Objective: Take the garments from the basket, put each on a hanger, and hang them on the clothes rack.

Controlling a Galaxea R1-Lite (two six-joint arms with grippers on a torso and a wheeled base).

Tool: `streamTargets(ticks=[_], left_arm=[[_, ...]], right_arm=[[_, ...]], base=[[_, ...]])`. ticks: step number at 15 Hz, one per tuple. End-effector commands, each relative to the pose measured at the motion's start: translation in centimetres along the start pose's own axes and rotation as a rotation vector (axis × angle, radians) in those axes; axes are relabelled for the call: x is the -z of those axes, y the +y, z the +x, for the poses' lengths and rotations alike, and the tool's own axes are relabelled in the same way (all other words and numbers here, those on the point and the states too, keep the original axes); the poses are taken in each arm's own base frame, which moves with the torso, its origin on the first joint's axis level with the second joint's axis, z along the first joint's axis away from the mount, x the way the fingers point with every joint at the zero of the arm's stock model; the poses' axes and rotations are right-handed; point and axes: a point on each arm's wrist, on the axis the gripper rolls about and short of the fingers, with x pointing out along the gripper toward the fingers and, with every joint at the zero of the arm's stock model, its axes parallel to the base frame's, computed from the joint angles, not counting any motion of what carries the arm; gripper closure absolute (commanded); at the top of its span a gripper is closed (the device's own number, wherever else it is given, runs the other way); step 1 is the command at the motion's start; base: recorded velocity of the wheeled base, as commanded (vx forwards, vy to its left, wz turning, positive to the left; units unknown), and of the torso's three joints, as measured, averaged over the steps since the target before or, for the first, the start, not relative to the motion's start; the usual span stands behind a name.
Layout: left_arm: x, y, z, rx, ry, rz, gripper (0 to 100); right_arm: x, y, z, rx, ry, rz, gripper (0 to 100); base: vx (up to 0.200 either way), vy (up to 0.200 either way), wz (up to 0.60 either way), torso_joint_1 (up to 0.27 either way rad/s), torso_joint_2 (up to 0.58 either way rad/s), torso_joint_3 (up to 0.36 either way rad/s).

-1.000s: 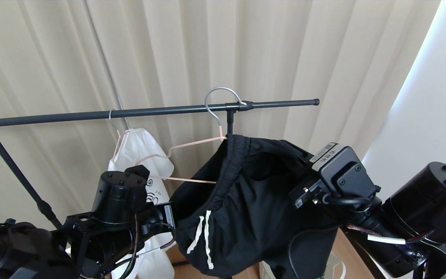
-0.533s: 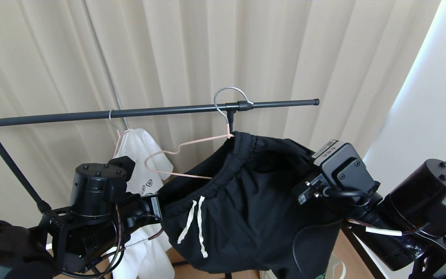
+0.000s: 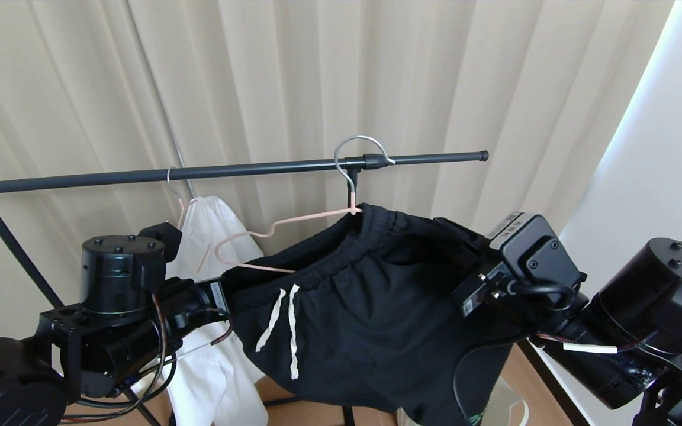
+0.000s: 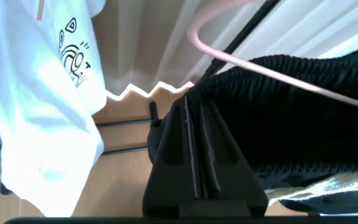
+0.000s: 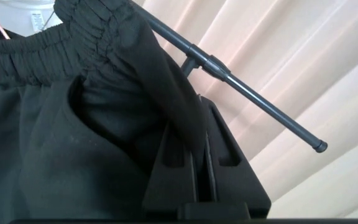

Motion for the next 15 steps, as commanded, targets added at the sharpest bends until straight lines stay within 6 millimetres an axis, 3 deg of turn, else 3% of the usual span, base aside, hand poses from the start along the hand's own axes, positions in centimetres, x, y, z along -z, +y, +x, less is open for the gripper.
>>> streamTargets(ticks=[1, 11, 15], left_arm=[[-0.3, 0.4, 0.1, -0.016, -0.008, -0.008, 100], [-1.8, 1.3, -0.2, -0.016, -0.118, -0.029, 100], [-2.2, 1.4, -1.6, 0.013, -0.152, -0.013, 100]], right_arm=[[-0.3, -0.3, -0.2, 0.005, -0.014, 0.004, 100], [0.2, -0.3, -0.5, -0.005, 0.003, -0.001, 100], [0.3, -0.8, -1.6, -0.061, 0.037, -0.009, 100]], base=[[0.0, 0.0, 0.0, 0.0, 0.0, 0.0], [0.0, 0.0, 0.0, 0.0, 0.0, 0.0], [0.0, 0.0, 0.0, 0.0, 0.0, 0.0]])
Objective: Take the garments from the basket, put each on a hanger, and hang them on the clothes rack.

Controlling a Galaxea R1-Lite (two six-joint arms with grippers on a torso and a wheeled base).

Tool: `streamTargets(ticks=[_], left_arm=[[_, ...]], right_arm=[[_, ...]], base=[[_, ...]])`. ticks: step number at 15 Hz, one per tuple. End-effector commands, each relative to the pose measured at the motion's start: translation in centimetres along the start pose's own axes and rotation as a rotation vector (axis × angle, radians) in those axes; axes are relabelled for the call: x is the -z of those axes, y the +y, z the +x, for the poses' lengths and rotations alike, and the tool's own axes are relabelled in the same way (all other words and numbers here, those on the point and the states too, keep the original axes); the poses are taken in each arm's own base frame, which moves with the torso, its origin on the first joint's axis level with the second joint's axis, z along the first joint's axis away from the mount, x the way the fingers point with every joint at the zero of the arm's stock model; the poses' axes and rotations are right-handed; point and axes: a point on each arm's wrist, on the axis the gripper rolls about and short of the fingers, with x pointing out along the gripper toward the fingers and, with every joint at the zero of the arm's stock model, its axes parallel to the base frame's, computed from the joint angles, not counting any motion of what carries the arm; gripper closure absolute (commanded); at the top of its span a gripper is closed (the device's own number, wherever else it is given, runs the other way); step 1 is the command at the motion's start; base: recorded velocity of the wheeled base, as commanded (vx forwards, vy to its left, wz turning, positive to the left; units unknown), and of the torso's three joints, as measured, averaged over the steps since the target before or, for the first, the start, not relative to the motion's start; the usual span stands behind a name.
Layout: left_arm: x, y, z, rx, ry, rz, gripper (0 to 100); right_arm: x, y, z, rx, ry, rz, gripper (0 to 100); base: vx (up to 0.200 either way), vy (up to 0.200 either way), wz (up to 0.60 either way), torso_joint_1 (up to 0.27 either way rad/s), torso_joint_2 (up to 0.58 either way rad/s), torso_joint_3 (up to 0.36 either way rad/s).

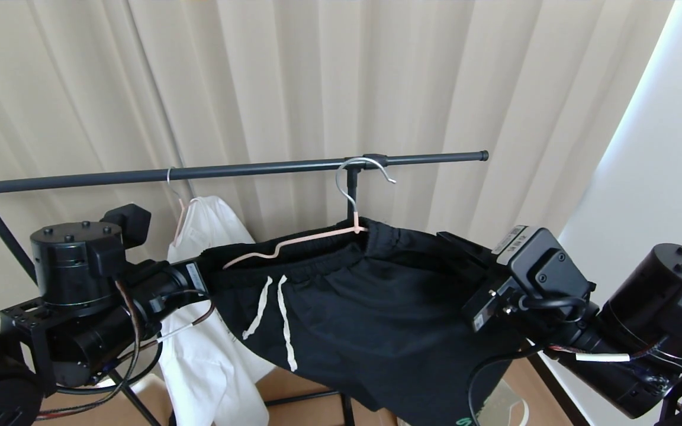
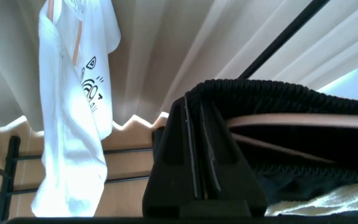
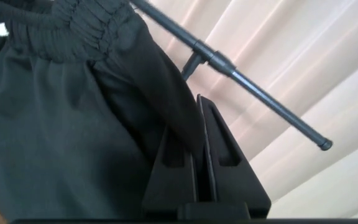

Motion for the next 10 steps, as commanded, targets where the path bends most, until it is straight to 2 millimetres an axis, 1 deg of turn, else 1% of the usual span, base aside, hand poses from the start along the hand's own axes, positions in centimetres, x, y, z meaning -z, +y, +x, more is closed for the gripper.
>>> streamTargets(ticks=[1, 3, 5, 6, 7, 8, 10], left_arm=[[-0.4, 0.0, -0.7, 0.014, -0.021, -0.002, 100], [-0.3, -0.1, -1.5, 0.034, -0.027, 0.031, 100], [-0.4, -0.8, -2.8, 0.077, -0.047, 0.091, 100], [-0.7, -1.4, -3.9, 0.113, -0.066, 0.155, 100], [-0.7, -1.5, -4.0, 0.118, -0.069, 0.172, 100], [-1.4, -2.1, -4.1, 0.125, -0.086, 0.259, 100], [-2.5, -3.1, -4.1, 0.122, -0.081, 0.328, 100]], right_arm=[[-0.3, -0.5, -0.7, -0.006, -0.005, -0.002, 100], [-0.2, -0.5, -0.9, -0.031, 0.019, -0.006, 100], [0.0, -0.4, -0.8, -0.037, 0.028, -0.01, 100], [0.3, -0.3, -0.7, -0.041, 0.038, -0.014, 100], [0.3, -0.2, -0.6, -0.045, 0.041, -0.014, 100], [0.6, 0.0, -0.5, -0.048, 0.052, -0.015, 100], [0.7, 0.0, -0.4, -0.049, 0.055, -0.015, 100]], base=[[0.0, 0.0, 0.0, 0.0, 0.0, 0.0], [0.0, 0.0, 0.0, 0.0, 0.0, 0.0], [0.0, 0.0, 0.0, 0.0, 0.0, 0.0], [0.0, 0.0, 0.0, 0.0, 0.0, 0.0], [0.0, 0.0, 0.0, 0.0, 0.0, 0.0], [0.0, 0.0, 0.0, 0.0, 0.0, 0.0], [0.0, 0.0, 0.0, 0.0, 0.0, 0.0]])
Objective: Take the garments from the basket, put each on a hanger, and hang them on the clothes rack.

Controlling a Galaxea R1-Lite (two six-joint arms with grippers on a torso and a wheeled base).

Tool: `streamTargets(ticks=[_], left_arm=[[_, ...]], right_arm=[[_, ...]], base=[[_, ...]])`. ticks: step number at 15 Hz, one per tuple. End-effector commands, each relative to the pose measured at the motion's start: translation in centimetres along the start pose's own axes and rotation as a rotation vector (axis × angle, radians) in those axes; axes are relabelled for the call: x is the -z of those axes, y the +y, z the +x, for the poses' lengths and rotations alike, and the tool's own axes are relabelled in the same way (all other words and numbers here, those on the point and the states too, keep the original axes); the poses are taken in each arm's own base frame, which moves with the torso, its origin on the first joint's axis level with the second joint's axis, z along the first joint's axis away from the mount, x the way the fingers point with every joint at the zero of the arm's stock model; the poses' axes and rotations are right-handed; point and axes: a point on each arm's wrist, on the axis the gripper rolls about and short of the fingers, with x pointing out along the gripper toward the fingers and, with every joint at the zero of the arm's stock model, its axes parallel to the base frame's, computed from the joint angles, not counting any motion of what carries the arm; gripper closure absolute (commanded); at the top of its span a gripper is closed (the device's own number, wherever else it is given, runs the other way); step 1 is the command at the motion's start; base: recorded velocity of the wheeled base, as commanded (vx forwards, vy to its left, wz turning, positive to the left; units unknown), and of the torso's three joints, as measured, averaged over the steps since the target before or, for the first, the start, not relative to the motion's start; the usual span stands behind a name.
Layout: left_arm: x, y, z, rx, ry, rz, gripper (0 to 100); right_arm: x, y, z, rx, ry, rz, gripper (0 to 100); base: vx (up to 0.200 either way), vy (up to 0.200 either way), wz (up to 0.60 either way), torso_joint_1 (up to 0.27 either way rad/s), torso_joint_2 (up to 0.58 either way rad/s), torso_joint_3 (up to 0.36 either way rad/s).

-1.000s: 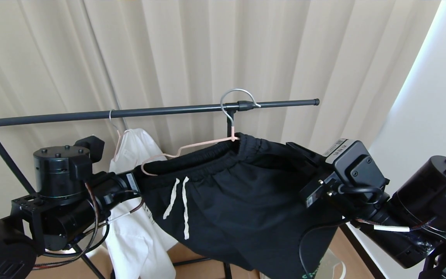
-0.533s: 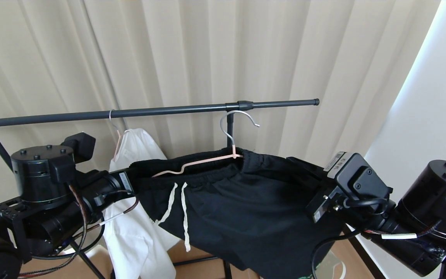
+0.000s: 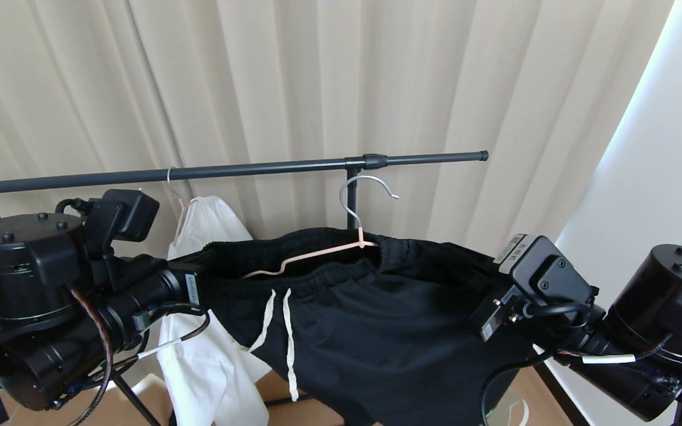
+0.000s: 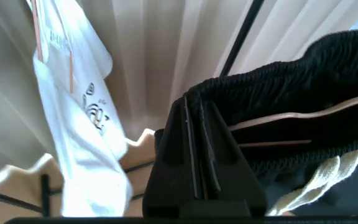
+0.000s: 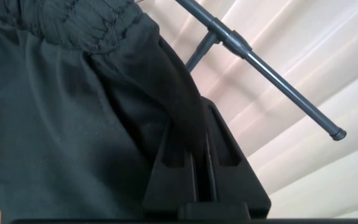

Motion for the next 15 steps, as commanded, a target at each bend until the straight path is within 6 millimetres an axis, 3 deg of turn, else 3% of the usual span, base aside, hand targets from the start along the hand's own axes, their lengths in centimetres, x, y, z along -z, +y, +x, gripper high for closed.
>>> streamTargets(ticks=[1, 7, 12, 15], left_arm=[[-2.6, -0.8, -0.4, -0.005, -0.016, 0.045, 100], [-7.6, -2.3, -1.7, -0.1, 0.081, 0.106, 100], [-9.6, -3.6, -3.9, -0.039, 0.116, 0.143, 100], [-9.1, -4.1, -4.0, -0.019, 0.148, 0.159, 100]], right_arm=[[0.4, 0.1, 0.3, -0.003, 0.017, -0.001, 100], [2.0, 0.0, 0.5, -0.002, 0.076, -0.072, 100], [2.9, 0.7, 1.5, -0.021, 0.107, -0.081, 100], [2.1, 1.1, 2.1, -0.028, 0.074, -0.06, 100]], base=[[0.0, 0.0, 0.0, 0.0, 0.0, 0.0], [0.0, 0.0, 0.0, 0.0, 0.0, 0.0], [0.0, 0.0, 0.0, 0.0, 0.0, 0.0], [0.0, 0.0, 0.0, 0.0, 0.0, 0.0]])
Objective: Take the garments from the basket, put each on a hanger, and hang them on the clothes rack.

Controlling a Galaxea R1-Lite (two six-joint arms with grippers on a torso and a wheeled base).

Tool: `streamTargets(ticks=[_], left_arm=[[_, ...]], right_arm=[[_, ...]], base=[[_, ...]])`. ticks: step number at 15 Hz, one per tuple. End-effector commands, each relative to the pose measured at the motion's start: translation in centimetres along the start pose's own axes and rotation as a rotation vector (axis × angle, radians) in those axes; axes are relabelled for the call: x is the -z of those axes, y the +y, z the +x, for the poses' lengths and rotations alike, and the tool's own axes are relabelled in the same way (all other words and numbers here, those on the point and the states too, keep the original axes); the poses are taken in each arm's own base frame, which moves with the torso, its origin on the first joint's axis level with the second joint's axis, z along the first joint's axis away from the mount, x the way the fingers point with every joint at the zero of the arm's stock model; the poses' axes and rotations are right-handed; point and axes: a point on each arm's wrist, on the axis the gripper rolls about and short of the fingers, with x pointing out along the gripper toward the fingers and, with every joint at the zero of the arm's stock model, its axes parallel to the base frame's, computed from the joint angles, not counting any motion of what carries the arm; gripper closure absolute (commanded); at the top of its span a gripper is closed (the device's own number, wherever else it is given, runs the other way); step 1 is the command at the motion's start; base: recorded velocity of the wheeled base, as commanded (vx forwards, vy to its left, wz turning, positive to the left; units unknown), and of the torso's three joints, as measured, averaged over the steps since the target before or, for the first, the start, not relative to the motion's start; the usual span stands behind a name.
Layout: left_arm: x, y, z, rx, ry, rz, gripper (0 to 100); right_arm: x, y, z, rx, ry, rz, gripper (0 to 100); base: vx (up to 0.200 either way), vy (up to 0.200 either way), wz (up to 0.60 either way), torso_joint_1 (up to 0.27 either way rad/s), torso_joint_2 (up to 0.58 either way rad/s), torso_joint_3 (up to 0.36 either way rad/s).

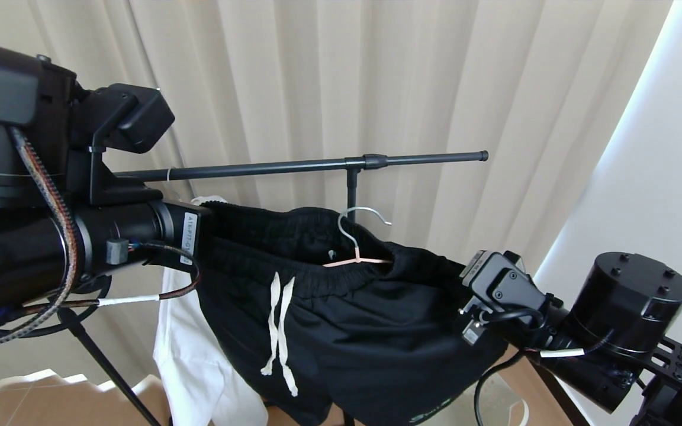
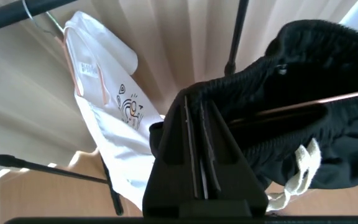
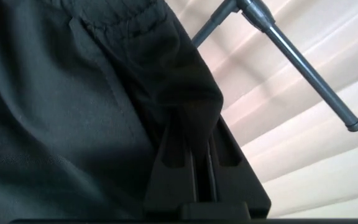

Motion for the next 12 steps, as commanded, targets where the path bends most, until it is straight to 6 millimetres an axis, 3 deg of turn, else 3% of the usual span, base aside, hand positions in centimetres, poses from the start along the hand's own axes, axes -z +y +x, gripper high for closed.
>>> streamTargets(ticks=[1, 6, 12], left_arm=[[0.4, -0.6, -0.1, 0.024, 0.013, 0.017, 100], [2.5, -1.5, 0.4, 0.046, 0.095, -0.002, 100], [3.2, -3.5, 0.2, 0.116, 0.137, -0.03, 100]], right_arm=[[-0.4, 0.4, 1.1, 0.0, -0.012, 0.061, 100], [-1.5, 0.5, 2.6, 0.038, -0.047, 0.207, 100], [-2.2, 1.0, 3.1, 0.026, -0.069, 0.245, 100]], base=[[0.0, 0.0, 0.0, 0.0, 0.0, 0.0], [0.0, 0.0, 0.0, 0.0, 0.0, 0.0], [0.0, 0.0, 0.0, 0.0, 0.0, 0.0]])
